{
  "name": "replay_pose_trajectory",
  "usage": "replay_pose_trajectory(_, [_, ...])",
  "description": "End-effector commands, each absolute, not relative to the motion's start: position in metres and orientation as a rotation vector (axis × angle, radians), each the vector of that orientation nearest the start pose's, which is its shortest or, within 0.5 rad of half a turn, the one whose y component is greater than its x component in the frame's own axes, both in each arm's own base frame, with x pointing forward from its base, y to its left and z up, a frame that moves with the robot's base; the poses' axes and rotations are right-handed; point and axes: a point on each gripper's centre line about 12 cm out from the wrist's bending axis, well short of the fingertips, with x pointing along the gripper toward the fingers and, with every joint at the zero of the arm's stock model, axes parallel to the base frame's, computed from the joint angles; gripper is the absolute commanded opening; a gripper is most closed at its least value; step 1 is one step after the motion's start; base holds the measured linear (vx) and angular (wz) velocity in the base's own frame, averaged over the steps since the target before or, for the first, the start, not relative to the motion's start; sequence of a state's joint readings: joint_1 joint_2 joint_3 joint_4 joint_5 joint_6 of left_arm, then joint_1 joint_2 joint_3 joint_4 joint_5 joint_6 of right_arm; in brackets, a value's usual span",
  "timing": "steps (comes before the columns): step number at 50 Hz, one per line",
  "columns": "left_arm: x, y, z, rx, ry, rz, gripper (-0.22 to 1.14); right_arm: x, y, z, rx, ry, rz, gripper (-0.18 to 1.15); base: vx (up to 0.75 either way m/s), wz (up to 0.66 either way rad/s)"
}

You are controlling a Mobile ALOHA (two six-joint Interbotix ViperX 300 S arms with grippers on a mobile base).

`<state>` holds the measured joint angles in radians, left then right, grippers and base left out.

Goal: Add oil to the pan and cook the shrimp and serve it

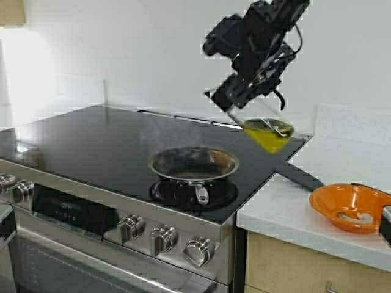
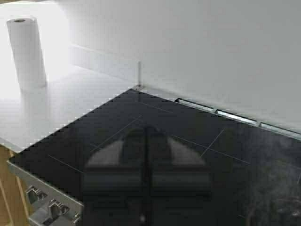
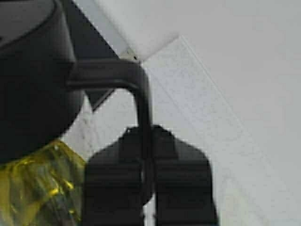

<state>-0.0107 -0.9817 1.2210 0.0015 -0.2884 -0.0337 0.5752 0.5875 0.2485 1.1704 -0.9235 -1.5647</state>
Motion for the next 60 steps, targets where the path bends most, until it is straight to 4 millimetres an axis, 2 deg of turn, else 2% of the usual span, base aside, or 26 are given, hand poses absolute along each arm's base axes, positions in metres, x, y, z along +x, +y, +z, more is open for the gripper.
replay_pose_trajectory(1, [0.195,-0.002,0.281,-0.034,-0.055,-0.011,0.03,0.472,0.207,0.110,-0.901,0.306,-0.159,0.05,0.00,0.00])
replay_pose_trajectory(13, [0.195,-0.002,0.280,-0.036,-0.052,-0.012,0.03,0.481,0.218,0.090,-1.161,0.333,-0.113,0.05,0.00,0.00])
replay_pose_trajectory(20, [0.195,-0.002,0.280,-0.039,-0.050,-0.012,0.03,0.485,0.225,0.088,-1.268,0.330,-0.096,0.05,0.00,0.00])
replay_pose_trajectory(34, [0.195,-0.002,0.280,-0.039,-0.049,-0.011,0.03,0.486,0.236,0.078,-1.402,0.330,-0.074,0.05,0.00,0.00])
replay_pose_trajectory(60, [0.195,-0.002,0.280,-0.039,-0.049,-0.011,0.03,0.490,0.235,0.068,-1.560,0.337,-0.120,0.05,0.00,0.00])
